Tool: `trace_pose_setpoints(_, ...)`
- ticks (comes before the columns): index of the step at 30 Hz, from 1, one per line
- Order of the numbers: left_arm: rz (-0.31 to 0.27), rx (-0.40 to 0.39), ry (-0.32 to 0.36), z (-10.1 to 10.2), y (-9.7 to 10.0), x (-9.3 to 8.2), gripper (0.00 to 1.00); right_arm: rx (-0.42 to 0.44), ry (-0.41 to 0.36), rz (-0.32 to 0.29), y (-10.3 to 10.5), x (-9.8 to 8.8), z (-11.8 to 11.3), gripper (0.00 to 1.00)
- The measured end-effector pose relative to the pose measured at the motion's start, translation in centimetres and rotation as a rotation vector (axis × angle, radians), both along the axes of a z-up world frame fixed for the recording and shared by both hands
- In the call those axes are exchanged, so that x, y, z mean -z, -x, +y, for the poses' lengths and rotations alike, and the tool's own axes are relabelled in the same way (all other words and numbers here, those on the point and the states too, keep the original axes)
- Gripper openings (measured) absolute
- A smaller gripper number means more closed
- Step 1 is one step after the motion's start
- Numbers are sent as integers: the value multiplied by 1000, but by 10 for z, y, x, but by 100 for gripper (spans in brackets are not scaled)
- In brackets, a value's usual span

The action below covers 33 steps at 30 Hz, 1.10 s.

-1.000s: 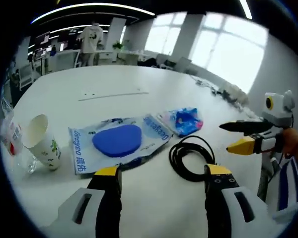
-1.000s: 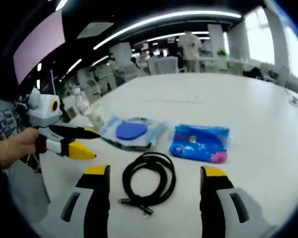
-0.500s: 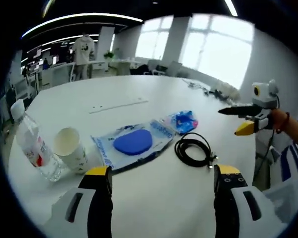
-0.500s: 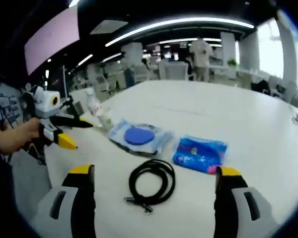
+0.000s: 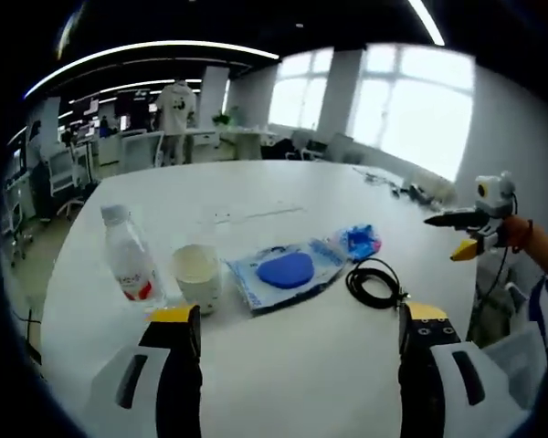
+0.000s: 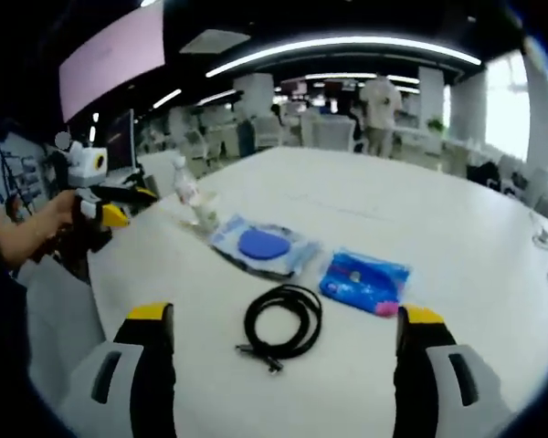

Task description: Arrange the tabletop items into an orderly group along one side of the table until the central work area is clear of visible clutter.

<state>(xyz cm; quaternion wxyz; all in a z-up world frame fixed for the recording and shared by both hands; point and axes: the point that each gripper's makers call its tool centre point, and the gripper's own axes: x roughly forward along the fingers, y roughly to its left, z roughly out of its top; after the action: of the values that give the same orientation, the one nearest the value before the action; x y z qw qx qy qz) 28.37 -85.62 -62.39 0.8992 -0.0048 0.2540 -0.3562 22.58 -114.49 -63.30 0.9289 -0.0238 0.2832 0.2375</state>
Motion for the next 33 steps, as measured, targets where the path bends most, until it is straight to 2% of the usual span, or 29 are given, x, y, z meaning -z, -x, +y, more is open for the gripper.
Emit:
trace_pose_setpoints(6, -22, -23, -63, 21, 7, 3, 95, -7, 13, 5, 12, -4, 0, 100)
trace_pose_setpoints(9, -22, -49, -64, 30, 9, 3, 99, 2, 31, -16, 16, -9, -4, 100)
trace_pose_setpoints(17, -42, -116, -55, 47, 11, -1, 99, 22, 26, -31, 24, -14, -7, 100)
trace_pose_setpoints(21, -29, -156, -52, 57, 14, 1, 99, 44, 35, -39, 27, -13, -13, 100)
trace_pose_setpoints(30, -40, -178, -51, 62, 14, -2, 99, 47, 44, -22, 35, -9, -15, 100)
trace_pose_setpoints(33, -45, -181, -59, 62, 14, -2, 99, 60, 26, -20, 36, -8, -16, 100)
